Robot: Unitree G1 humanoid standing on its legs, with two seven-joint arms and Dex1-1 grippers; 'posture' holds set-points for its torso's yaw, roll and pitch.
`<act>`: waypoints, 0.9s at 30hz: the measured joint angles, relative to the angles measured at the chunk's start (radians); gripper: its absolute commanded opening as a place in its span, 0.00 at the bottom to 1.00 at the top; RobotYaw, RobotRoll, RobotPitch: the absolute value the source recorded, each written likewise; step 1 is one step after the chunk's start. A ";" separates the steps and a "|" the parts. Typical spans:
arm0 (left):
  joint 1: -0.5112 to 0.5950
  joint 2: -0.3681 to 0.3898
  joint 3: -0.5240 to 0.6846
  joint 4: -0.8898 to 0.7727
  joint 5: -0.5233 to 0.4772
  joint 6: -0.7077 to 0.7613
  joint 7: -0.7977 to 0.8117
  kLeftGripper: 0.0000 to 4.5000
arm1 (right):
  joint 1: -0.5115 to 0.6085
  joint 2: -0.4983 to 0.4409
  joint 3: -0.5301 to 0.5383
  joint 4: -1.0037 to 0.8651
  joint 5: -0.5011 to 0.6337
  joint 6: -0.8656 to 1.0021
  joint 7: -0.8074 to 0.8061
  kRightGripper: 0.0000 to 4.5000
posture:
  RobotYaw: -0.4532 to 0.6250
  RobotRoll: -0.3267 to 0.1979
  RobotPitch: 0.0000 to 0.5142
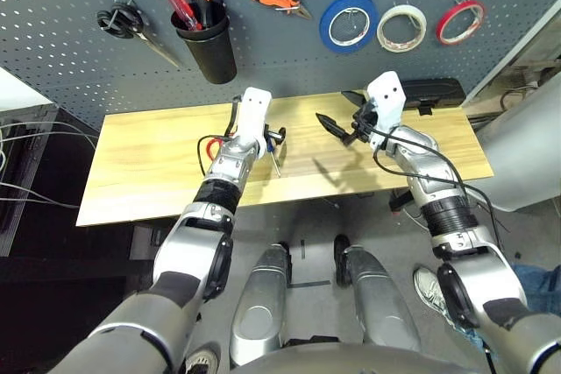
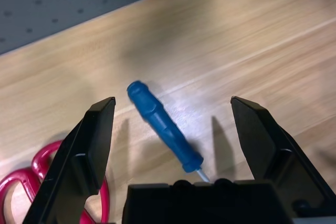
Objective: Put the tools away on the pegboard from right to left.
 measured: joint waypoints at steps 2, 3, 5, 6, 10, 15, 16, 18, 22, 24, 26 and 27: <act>-0.021 -0.001 0.008 0.040 -0.001 -0.001 0.002 1.00 | 0.004 -0.001 0.002 -0.001 -0.001 0.000 0.003 0.99 | 0.49 0.62 0.58; -0.037 -0.004 0.016 0.068 -0.002 -0.002 0.008 1.00 | 0.007 -0.002 0.002 -0.003 -0.001 0.002 0.003 0.99 | 0.49 0.62 0.59; -0.061 -0.009 0.029 0.107 -0.006 -0.004 0.022 1.00 | 0.010 -0.003 0.003 -0.010 -0.001 0.004 0.003 0.99 | 0.49 0.62 0.59; -0.068 -0.011 0.033 0.115 -0.007 -0.005 0.027 1.00 | 0.012 -0.003 0.004 -0.013 -0.001 0.006 0.003 0.99 | 0.48 0.62 0.59; -0.101 -0.021 0.051 0.164 -0.007 -0.008 0.045 1.00 | 0.020 -0.003 0.008 -0.034 -0.002 0.018 0.003 0.99 | 0.47 0.62 0.60; -0.112 -0.029 0.055 0.213 -0.001 -0.007 0.061 1.00 | 0.029 0.001 0.024 -0.056 -0.003 0.035 -0.003 0.99 | 0.44 0.62 0.60; -0.112 -0.029 0.055 0.220 0.000 -0.007 0.065 1.00 | 0.032 0.001 0.024 -0.062 -0.003 0.039 -0.005 0.99 | 0.43 0.62 0.60; -0.112 -0.029 0.056 0.233 0.001 -0.007 0.073 1.00 | 0.036 0.001 0.025 -0.073 -0.003 0.048 -0.009 0.99 | 0.43 0.62 0.60; -0.111 -0.028 0.057 0.243 0.004 -0.008 0.081 1.00 | 0.042 0.001 0.026 -0.092 -0.003 0.065 -0.014 0.99 | 0.39 0.62 0.60; -0.108 -0.028 0.057 0.252 0.009 -0.009 0.081 1.00 | 0.045 0.000 0.026 -0.117 -0.003 0.076 -0.017 0.99 | 0.37 0.62 0.60; -0.103 -0.028 0.057 0.258 0.017 -0.009 0.081 1.00 | 0.050 -0.001 0.026 -0.141 -0.003 0.089 -0.022 0.99 | 0.36 0.62 0.60; -0.099 -0.028 0.057 0.258 0.019 -0.009 0.081 1.00 | 0.053 -0.002 0.026 -0.151 -0.003 0.094 -0.023 0.99 | 0.35 0.62 0.60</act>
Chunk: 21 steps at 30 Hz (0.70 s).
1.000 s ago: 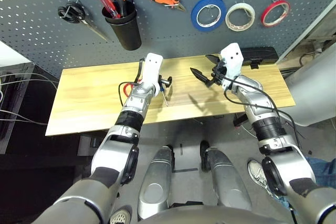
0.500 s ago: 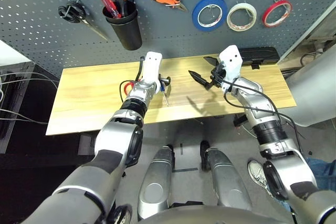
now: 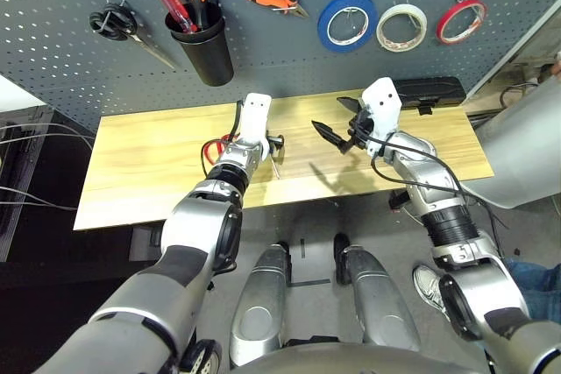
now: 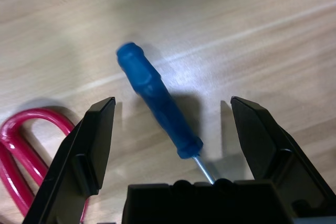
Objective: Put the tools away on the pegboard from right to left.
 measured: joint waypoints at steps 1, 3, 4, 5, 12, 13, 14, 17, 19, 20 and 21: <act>0.004 -0.002 0.000 0.002 0.001 0.000 0.000 1.00 | 0.006 -0.002 0.000 -0.013 0.000 0.009 -0.001 0.99 | 0.35 0.62 0.61; 0.010 -0.009 0.002 0.006 0.001 0.000 0.000 1.00 | 0.013 -0.009 0.000 -0.035 0.000 0.023 -0.005 0.99 | 0.34 0.62 0.62; 0.013 -0.014 0.003 0.007 0.001 0.000 0.000 1.00 | 0.018 -0.011 0.000 -0.048 0.000 0.031 -0.008 0.99 | 0.33 0.62 0.63; 0.013 -0.018 0.004 0.007 0.001 0.000 0.000 1.00 | 0.027 -0.013 0.000 -0.066 0.000 0.041 -0.010 0.99 | 0.33 0.62 0.64; 0.020 -0.017 0.014 0.007 0.000 0.000 0.002 1.00 | 0.074 -0.013 0.002 -0.158 0.006 0.102 -0.021 0.99 | 0.31 0.62 0.68; 0.026 -0.017 0.021 0.007 0.000 0.000 0.003 1.00 | 0.082 -0.013 0.005 -0.171 0.007 0.111 -0.024 0.99 | 0.31 0.62 0.69; 0.031 -0.017 0.027 0.007 -0.002 0.001 0.005 1.00 | 0.088 -0.012 0.007 -0.183 0.007 0.119 -0.026 0.99 | 0.31 0.62 0.69; 0.033 -0.015 0.047 0.007 -0.010 0.003 0.010 0.86 | 0.096 -0.009 0.011 -0.211 0.008 0.140 -0.031 1.00 | 0.30 0.62 0.69; 0.034 -0.014 0.055 0.006 -0.021 0.006 0.012 0.72 | 0.100 -0.007 0.013 -0.224 0.009 0.148 -0.032 1.00 | 0.30 0.62 0.70; 0.036 -0.014 0.062 0.006 -0.023 0.007 0.015 0.66 | 0.101 -0.007 0.014 -0.229 0.009 0.152 -0.032 1.00 | 0.30 0.62 0.70; 0.040 -0.012 0.068 0.006 -0.025 0.007 0.020 0.59 | 0.101 -0.007 0.015 -0.230 0.010 0.156 -0.031 1.00 | 0.30 0.62 0.70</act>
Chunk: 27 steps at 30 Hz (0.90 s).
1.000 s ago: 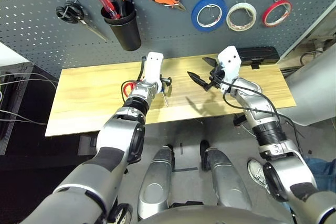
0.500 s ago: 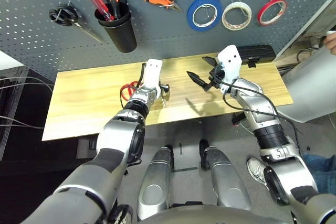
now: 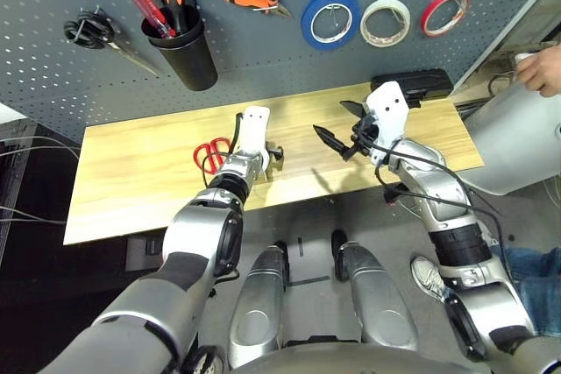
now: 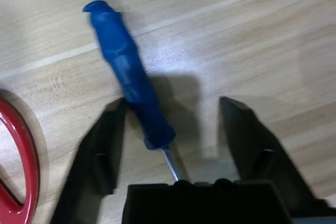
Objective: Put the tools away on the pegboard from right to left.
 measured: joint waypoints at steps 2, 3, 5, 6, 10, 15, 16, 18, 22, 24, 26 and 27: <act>0.007 0.002 0.006 0.000 -0.003 -0.001 0.004 0.43 | 0.000 0.000 0.000 0.000 0.001 0.002 0.001 1.00 | 0.30 0.62 0.70; 0.007 0.002 0.008 -0.001 -0.004 -0.001 0.007 0.34 | 0.000 -0.001 0.000 0.000 0.002 0.002 0.002 1.00 | 0.30 0.62 0.70; 0.007 0.002 0.011 -0.002 -0.008 -0.001 0.012 0.21 | 0.000 -0.001 0.000 0.000 0.002 0.002 0.004 1.00 | 0.31 0.62 0.70; 0.007 0.002 0.016 -0.003 -0.012 -0.001 0.016 0.15 | -0.001 -0.001 0.000 0.001 0.002 0.003 0.004 1.00 | 0.31 0.62 0.70; 0.011 0.003 0.023 -0.009 -0.016 -0.006 0.019 0.11 | -0.013 -0.001 0.000 0.012 0.002 0.049 -0.002 1.00 | 0.33 0.62 0.70; 0.017 0.002 0.042 -0.022 -0.021 -0.044 0.020 0.11 | -0.022 0.011 -0.001 0.058 0.002 0.114 -0.022 1.00 | 0.36 0.62 0.68; 0.017 0.003 0.046 -0.029 -0.026 -0.057 0.020 0.11 | -0.029 0.012 -0.001 0.072 0.002 0.114 -0.022 1.00 | 0.36 0.62 0.68; 0.027 0.003 0.052 -0.040 -0.039 -0.075 0.020 0.11 | -0.043 0.013 -0.001 0.089 0.002 0.113 -0.023 1.00 | 0.38 0.62 0.67; 0.086 0.009 0.054 -0.154 -0.051 -0.103 -0.007 0.11 | -0.084 0.019 -0.001 0.143 0.002 0.100 -0.021 1.00 | 0.41 0.62 0.65; 0.120 0.014 0.047 -0.239 -0.056 -0.101 -0.025 0.11 | -0.100 0.020 -0.001 0.166 0.002 0.089 -0.020 1.00 | 0.42 0.62 0.63; 0.258 0.025 0.016 -0.519 -0.057 -0.072 -0.069 0.11 | -0.123 0.019 -0.005 0.202 0.002 0.066 -0.013 1.00 | 0.44 0.62 0.61; 0.330 0.032 0.000 -0.662 -0.059 -0.047 -0.086 0.11 | -0.132 0.018 -0.007 0.219 0.002 0.055 -0.010 1.00 | 0.45 0.62 0.61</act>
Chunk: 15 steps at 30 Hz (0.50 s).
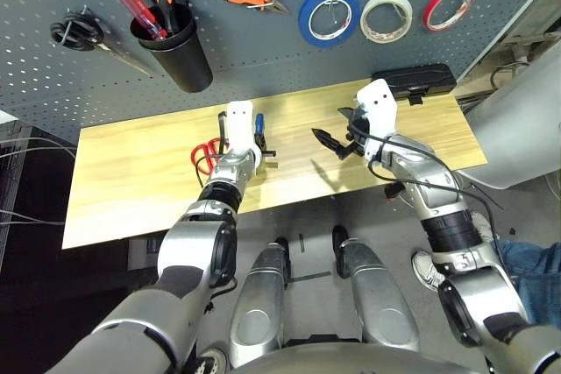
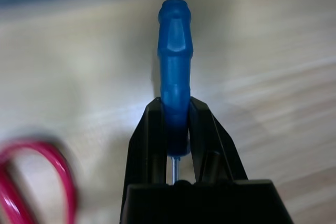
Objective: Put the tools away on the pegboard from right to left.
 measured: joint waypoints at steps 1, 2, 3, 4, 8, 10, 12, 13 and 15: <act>0.069 0.004 -0.009 -0.129 -0.002 0.029 -0.015 0.11 | -0.009 -0.003 -0.004 0.019 0.000 -0.011 0.002 1.00 | 0.46 0.62 0.59; 0.102 0.005 -0.017 -0.199 -0.005 0.053 -0.023 0.11 | -0.012 -0.007 -0.009 0.029 0.000 -0.020 0.004 1.00 | 0.46 0.62 0.59; 0.159 0.006 -0.022 -0.314 -0.017 0.092 -0.032 0.11 | -0.023 -0.007 -0.010 0.053 0.000 -0.032 0.005 1.00 | 0.46 0.62 0.59; 0.217 0.006 -0.025 -0.428 -0.035 0.116 -0.049 0.11 | -0.029 -0.005 -0.011 0.067 0.000 -0.041 0.007 1.00 | 0.47 0.62 0.58; 0.328 0.010 -0.055 -0.687 -0.065 0.176 -0.084 0.11 | -0.048 0.000 -0.012 0.101 0.000 -0.070 0.012 1.00 | 0.48 0.62 0.57; 0.346 0.012 -0.066 -0.759 -0.072 0.192 -0.097 0.11 | -0.053 0.004 -0.012 0.112 0.000 -0.082 0.015 1.00 | 0.49 0.62 0.56; 0.352 0.015 -0.073 -0.798 -0.081 0.194 -0.114 0.11 | -0.056 0.005 -0.012 0.121 0.000 -0.092 0.019 1.00 | 0.49 0.62 0.55; 0.357 0.019 -0.078 -0.827 -0.092 0.191 -0.131 0.11 | -0.058 0.005 -0.012 0.129 0.000 -0.097 0.023 1.00 | 0.49 0.62 0.55; 0.357 0.024 -0.083 -0.861 -0.104 0.181 -0.149 0.11 | -0.059 0.005 -0.012 0.136 0.000 -0.104 0.024 1.00 | 0.49 0.62 0.55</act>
